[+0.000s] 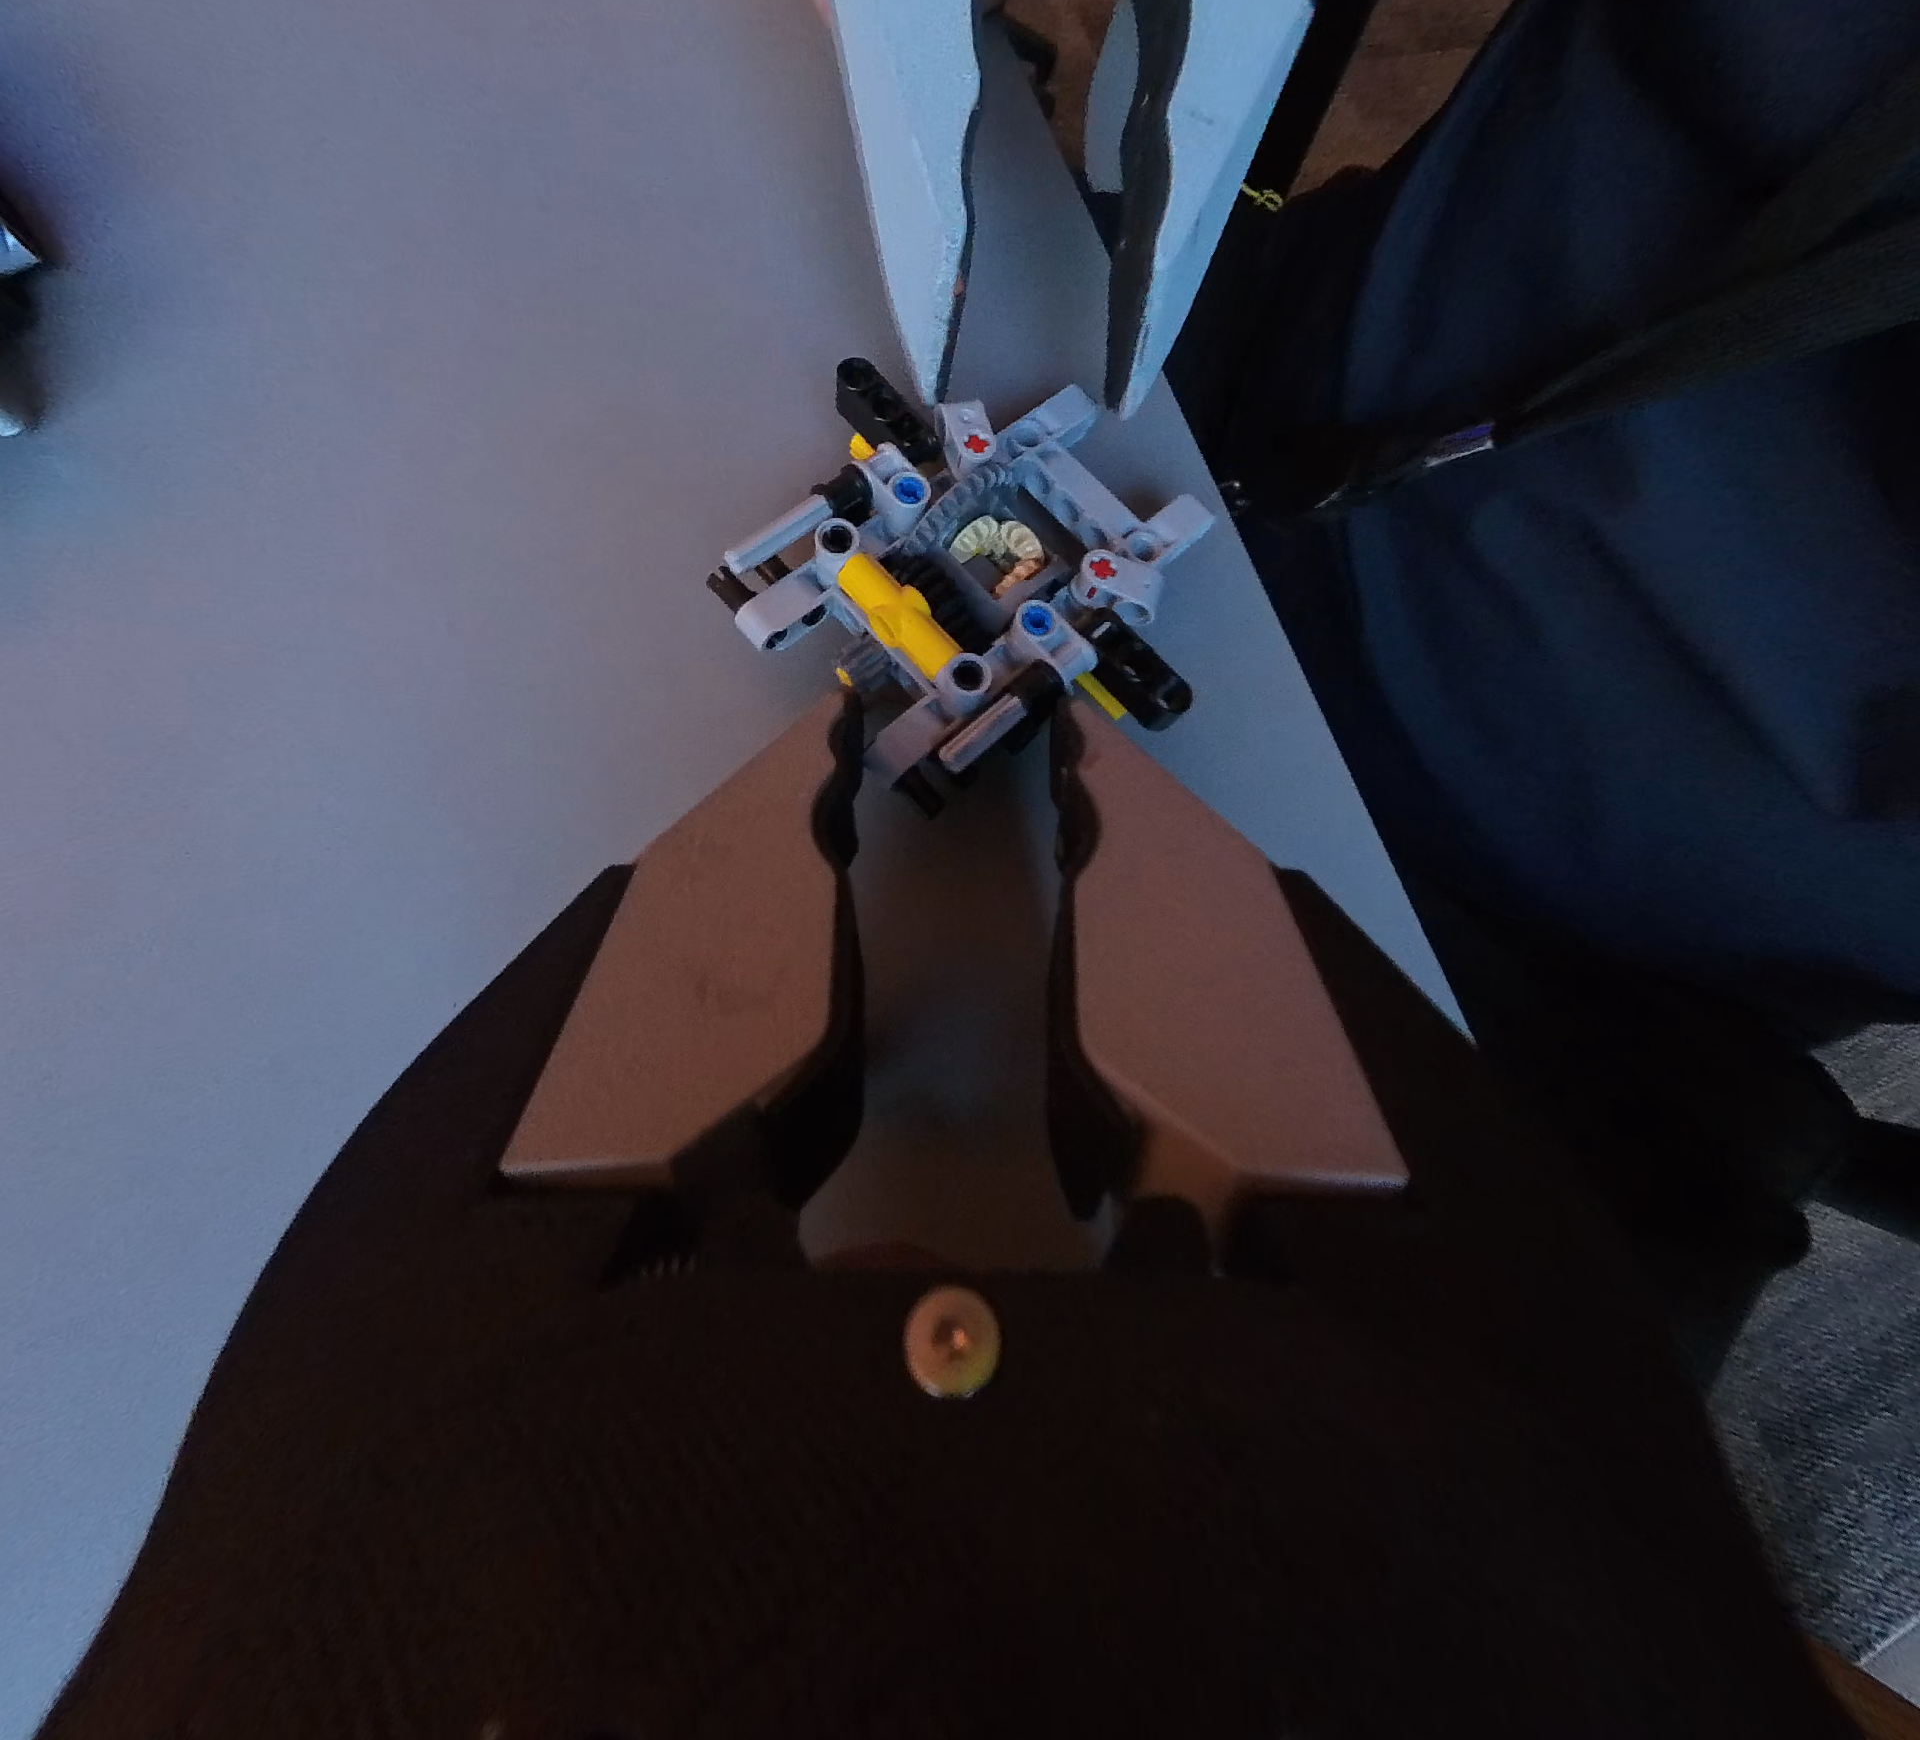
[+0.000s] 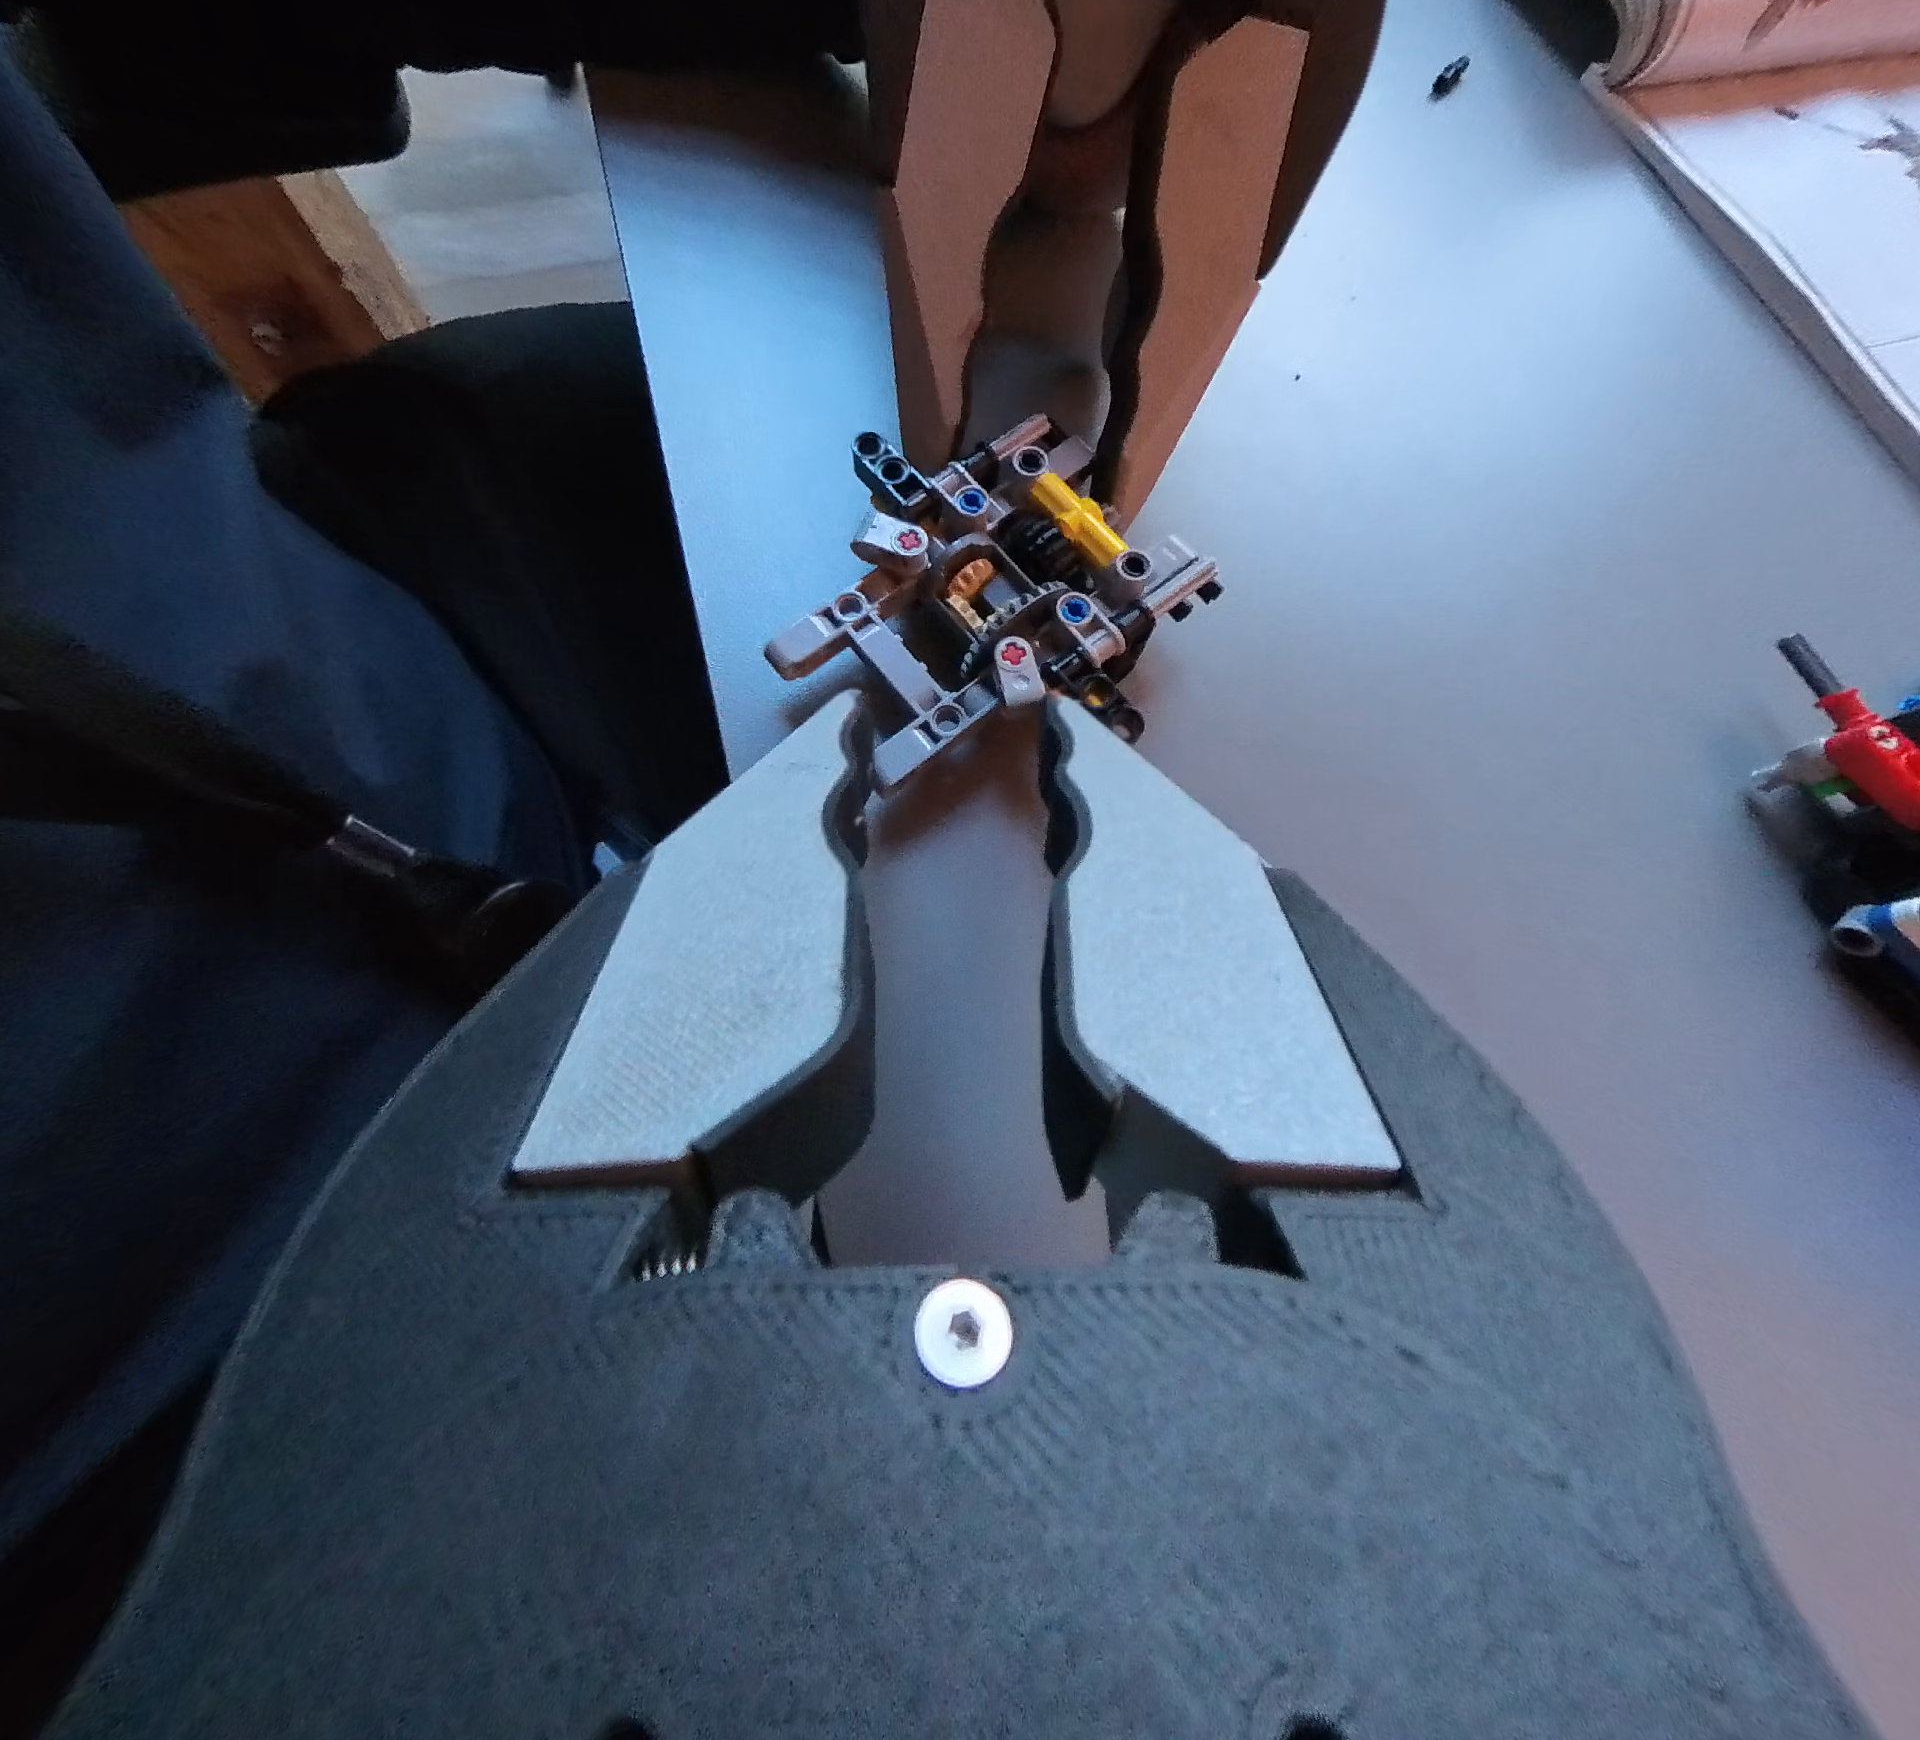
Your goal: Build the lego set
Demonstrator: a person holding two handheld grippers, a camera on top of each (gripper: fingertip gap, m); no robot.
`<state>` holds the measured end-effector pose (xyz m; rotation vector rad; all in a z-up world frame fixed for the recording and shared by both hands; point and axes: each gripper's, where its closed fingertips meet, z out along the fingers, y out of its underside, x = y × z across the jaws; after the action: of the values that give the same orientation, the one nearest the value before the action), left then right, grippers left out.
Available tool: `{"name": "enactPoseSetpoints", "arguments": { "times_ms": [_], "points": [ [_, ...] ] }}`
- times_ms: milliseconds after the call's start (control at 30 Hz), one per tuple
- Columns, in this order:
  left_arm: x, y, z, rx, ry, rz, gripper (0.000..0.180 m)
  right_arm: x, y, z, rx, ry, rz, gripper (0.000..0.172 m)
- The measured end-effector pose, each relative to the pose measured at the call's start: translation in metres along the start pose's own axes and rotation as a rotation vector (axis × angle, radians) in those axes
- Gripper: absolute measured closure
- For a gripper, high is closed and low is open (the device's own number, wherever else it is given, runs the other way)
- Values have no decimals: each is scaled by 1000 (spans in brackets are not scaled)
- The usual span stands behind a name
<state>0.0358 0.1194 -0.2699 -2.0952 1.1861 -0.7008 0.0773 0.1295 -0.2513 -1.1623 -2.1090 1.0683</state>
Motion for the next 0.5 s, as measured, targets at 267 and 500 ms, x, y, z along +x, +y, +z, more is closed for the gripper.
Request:
{"name": "enactPoseSetpoints", "arguments": {
  "times_ms": [267, 500],
  "points": [
    [-1, 0, -1, 3, 4, -19, 148, 7, 1, 5, -27, 55, -89, 150],
    [0, -1, 1, 4, -11, -25, 147, 12, 2, 3, -36, 162, -188, 162]
  ]
}}
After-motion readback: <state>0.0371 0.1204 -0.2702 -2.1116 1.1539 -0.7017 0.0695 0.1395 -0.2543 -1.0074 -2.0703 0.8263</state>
